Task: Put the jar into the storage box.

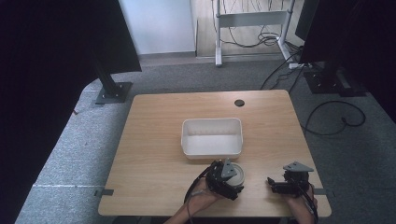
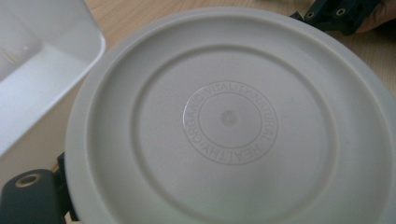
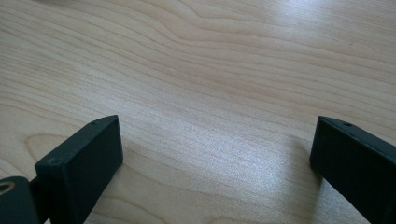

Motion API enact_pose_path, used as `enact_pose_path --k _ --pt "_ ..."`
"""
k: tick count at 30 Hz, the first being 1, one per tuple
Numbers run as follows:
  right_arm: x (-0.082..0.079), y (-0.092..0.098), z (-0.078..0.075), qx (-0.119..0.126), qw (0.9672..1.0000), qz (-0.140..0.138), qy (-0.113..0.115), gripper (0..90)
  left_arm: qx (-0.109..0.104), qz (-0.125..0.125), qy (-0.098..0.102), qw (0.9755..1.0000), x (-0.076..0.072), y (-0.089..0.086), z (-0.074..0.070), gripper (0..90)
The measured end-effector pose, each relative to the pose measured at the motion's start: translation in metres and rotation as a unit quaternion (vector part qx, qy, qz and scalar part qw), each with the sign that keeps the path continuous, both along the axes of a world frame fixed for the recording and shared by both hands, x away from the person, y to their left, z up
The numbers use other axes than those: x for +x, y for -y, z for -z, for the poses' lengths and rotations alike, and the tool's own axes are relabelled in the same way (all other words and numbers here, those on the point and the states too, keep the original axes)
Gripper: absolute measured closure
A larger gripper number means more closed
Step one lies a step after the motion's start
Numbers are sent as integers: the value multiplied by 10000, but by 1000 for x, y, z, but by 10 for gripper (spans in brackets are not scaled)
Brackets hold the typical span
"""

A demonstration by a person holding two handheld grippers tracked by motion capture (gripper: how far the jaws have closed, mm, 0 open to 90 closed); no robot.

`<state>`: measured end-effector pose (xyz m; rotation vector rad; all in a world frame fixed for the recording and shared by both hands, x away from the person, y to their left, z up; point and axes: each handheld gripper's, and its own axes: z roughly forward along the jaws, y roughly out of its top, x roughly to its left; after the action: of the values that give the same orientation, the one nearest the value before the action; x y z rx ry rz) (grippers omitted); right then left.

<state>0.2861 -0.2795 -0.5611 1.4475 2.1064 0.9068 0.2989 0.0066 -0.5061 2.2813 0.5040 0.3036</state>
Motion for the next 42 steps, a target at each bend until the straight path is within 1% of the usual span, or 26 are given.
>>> enact_pose_path --k 4,14,20,29,42 --pt "0 0 0 0 10000 -1 0 22 3 -4 21 10000 4 -4 -6 102" --pt "0 0 0 1 10000 1 -1 21 -18 -55 12 10000 11 -10 -14 102" --pt "0 0 0 1 10000 0 0 21 -60 -160 10 9999 20 -16 -19 103" --pt "0 0 0 0 10000 -2 0 22 -47 -302 37 9995 31 -24 -27 103" --pt "0 0 0 1 10000 0 0 21 -37 -462 73 9989 45 -30 -35 103"
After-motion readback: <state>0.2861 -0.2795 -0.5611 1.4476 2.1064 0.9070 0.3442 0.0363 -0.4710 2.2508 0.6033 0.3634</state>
